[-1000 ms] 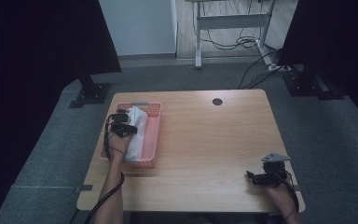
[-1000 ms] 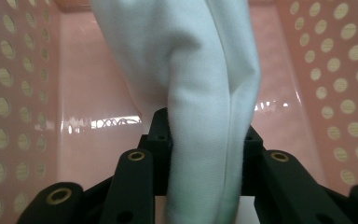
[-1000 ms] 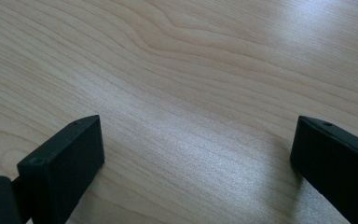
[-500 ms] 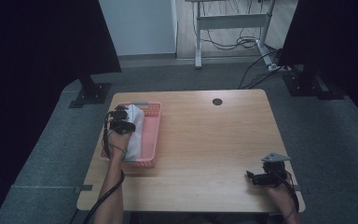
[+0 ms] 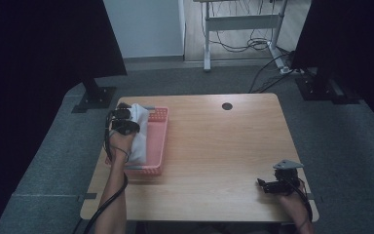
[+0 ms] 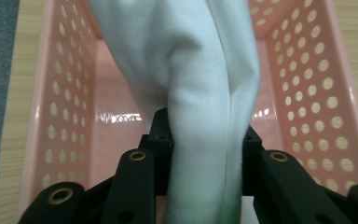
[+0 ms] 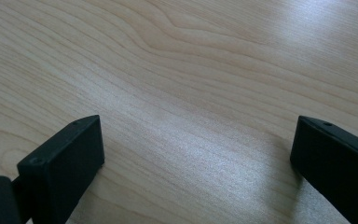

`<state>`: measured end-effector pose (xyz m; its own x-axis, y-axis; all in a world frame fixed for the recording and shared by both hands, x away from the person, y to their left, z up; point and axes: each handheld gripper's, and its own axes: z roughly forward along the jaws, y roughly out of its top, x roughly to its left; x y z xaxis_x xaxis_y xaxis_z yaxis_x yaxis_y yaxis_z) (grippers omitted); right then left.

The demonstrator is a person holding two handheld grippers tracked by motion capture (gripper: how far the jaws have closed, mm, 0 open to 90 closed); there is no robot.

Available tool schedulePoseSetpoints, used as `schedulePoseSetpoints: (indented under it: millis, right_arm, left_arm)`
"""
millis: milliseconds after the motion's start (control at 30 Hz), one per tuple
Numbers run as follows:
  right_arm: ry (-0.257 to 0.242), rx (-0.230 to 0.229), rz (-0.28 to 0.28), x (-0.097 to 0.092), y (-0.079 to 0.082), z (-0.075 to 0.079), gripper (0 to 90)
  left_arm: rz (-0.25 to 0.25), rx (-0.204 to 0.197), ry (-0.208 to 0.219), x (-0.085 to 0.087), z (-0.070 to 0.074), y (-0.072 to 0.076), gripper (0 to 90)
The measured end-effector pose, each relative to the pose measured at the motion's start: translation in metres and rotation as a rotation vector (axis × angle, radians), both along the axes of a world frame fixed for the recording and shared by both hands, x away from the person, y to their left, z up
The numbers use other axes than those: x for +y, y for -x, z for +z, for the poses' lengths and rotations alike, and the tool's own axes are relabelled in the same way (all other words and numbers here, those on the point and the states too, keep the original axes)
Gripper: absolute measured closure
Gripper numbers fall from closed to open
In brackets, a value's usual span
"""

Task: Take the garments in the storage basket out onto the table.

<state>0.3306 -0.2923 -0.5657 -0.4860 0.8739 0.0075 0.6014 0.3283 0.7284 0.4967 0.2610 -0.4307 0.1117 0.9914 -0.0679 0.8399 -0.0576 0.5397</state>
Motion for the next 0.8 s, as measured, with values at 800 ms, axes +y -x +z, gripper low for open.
schedulePoseSetpoints:
  millis: [800]
  right_arm:
    - [0.001, 0.001, 0.000, 0.000, 0.000, 0.000, 2.3]
  left_arm:
    - [-0.026, -0.024, -0.001, -0.019, 0.042, 0.010, 67.3]
